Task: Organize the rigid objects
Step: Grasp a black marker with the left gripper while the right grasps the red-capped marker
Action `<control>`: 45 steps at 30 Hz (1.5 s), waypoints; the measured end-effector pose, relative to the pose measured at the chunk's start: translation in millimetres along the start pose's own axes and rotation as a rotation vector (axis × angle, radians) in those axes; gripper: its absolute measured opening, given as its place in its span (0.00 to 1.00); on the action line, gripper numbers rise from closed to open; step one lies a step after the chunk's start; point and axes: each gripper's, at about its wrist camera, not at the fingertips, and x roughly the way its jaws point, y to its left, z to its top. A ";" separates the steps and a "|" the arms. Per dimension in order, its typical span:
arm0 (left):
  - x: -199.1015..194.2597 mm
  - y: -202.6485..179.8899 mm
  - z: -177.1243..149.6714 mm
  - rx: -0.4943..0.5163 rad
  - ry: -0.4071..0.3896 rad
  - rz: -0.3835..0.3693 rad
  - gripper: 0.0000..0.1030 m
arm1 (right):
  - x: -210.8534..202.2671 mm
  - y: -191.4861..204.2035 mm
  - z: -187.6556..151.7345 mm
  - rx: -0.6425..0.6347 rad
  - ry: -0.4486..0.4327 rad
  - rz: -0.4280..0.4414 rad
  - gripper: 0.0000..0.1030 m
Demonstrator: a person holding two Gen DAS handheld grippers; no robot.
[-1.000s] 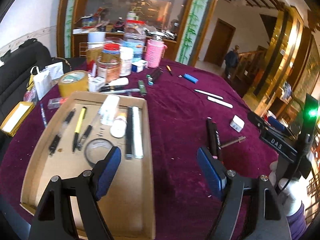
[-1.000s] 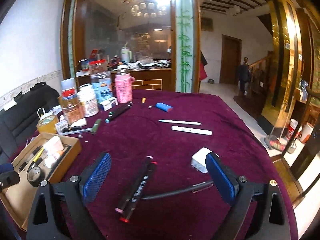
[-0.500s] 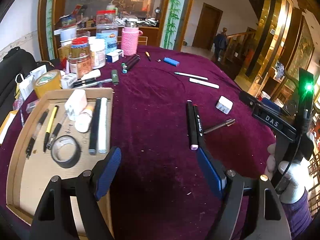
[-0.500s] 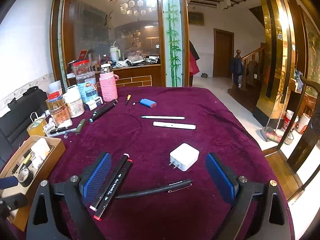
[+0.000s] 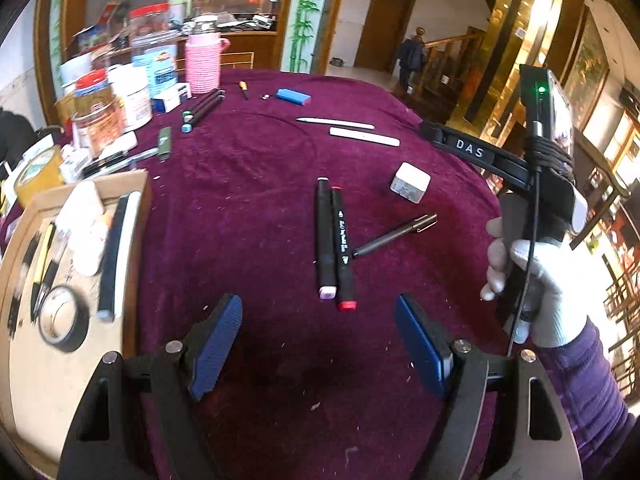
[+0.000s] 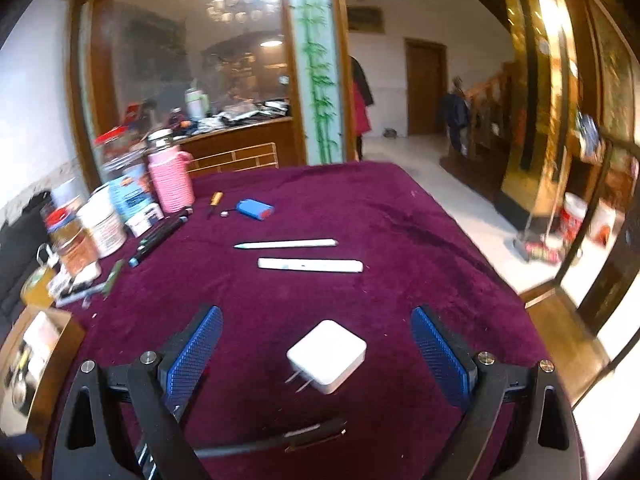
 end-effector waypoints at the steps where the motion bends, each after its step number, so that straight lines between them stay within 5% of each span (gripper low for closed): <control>1: 5.8 -0.9 2.4 0.010 0.007 0.008 0.75 | 3.9 -7.2 -3.1 0.030 -0.001 0.000 0.94; 5: 41.4 1.6 17.1 0.025 0.060 0.049 0.75 | 20.9 -30.0 -12.0 0.112 0.071 0.013 0.94; 11: 97.3 8.3 35.7 -0.011 0.156 0.085 0.76 | 17.7 -43.4 -11.7 0.179 0.064 0.027 0.94; 18: 102.1 4.2 40.3 0.025 0.136 0.090 0.76 | 17.9 -36.9 -12.7 0.152 0.076 0.055 0.94; 24: 100.4 21.1 39.9 -0.054 0.125 0.041 0.76 | 18.7 -37.4 -13.2 0.152 0.081 0.060 0.94; 34: 116.6 1.9 43.6 0.114 0.128 0.184 0.76 | 22.2 -32.3 -15.1 0.138 0.093 0.059 0.94; 45: 133.7 -14.6 54.5 0.078 0.092 0.168 0.68 | 22.3 -30.6 -15.6 0.132 0.099 0.052 0.94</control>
